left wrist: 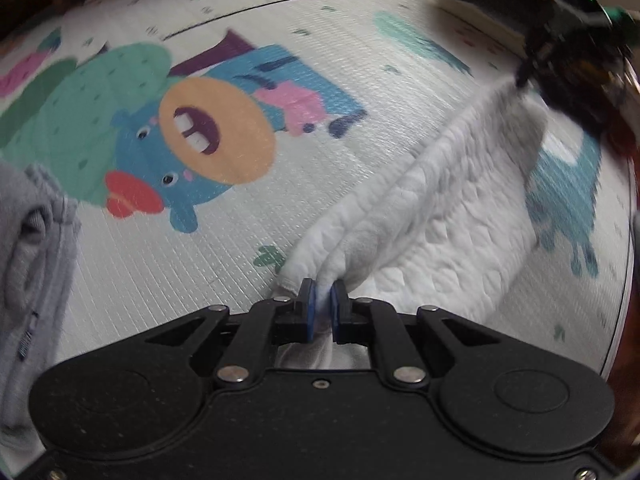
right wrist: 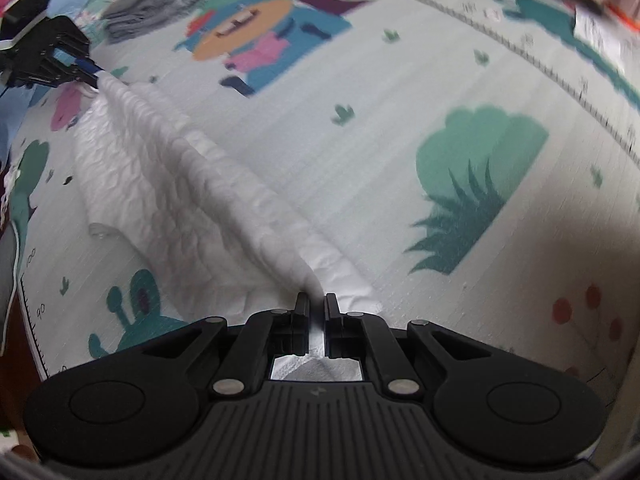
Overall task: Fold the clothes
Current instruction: 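Fold the held edge lengthwise over the garment body with both tools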
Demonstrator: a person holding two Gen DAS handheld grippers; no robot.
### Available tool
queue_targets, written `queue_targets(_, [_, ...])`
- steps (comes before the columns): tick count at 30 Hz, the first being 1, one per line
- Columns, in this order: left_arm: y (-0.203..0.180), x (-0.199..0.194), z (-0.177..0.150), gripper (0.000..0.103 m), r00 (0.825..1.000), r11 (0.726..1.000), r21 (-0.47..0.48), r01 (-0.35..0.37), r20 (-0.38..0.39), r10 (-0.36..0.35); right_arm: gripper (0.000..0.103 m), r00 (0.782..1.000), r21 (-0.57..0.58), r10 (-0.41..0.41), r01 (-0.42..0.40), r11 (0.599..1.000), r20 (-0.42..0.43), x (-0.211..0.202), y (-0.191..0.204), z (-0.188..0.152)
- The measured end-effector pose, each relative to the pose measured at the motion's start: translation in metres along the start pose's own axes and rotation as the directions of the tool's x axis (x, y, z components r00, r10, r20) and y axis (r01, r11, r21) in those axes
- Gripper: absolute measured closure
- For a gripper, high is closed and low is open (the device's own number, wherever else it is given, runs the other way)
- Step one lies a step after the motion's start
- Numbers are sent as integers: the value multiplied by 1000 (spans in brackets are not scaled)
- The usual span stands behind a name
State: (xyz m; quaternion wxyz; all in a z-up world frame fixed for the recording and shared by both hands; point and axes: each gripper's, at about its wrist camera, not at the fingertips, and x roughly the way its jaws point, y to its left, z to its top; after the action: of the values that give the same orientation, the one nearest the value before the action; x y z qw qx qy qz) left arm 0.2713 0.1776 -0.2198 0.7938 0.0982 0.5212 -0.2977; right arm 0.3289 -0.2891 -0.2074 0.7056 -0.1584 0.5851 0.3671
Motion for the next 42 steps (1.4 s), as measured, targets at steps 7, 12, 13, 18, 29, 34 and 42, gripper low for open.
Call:
queue_targets(7, [10,27,0,96,999,989,-146,-27,-27,24,51,976,443,55,-145,885,210,-2,-49,-34])
queue_targets(12, [13,24,-3,96,1000,985,-171,-15,-4,15,42,961,524,7,-156,837,276,-19,-32,-89])
queue_targets(13, [12,23,-3,96,1000,985,-170,-17,-3,17,43,958,535,4,-162,829,285,-18,-27,-96])
queue_targets(18, [7,22,-2,96,1000,986,-165,-29,1,30,70,963,505,-46,-98,858,265,2,1,-102])
queue_targets(29, [-1,26,6,96,999,989,-144,-39,21,43,97,951,563,-98,-90,822,295,-31,-1,-121])
queue_targets(34, [-4,30,11,96,999,990,-137,-44,24,48,96,969,596,-126,-26,803,213,2,-1,-126])
queue_targets(42, [-3,34,10,96,997,986,-155,-58,32,64,47,930,594,-208,-13,804,303,-13,-10,-117])
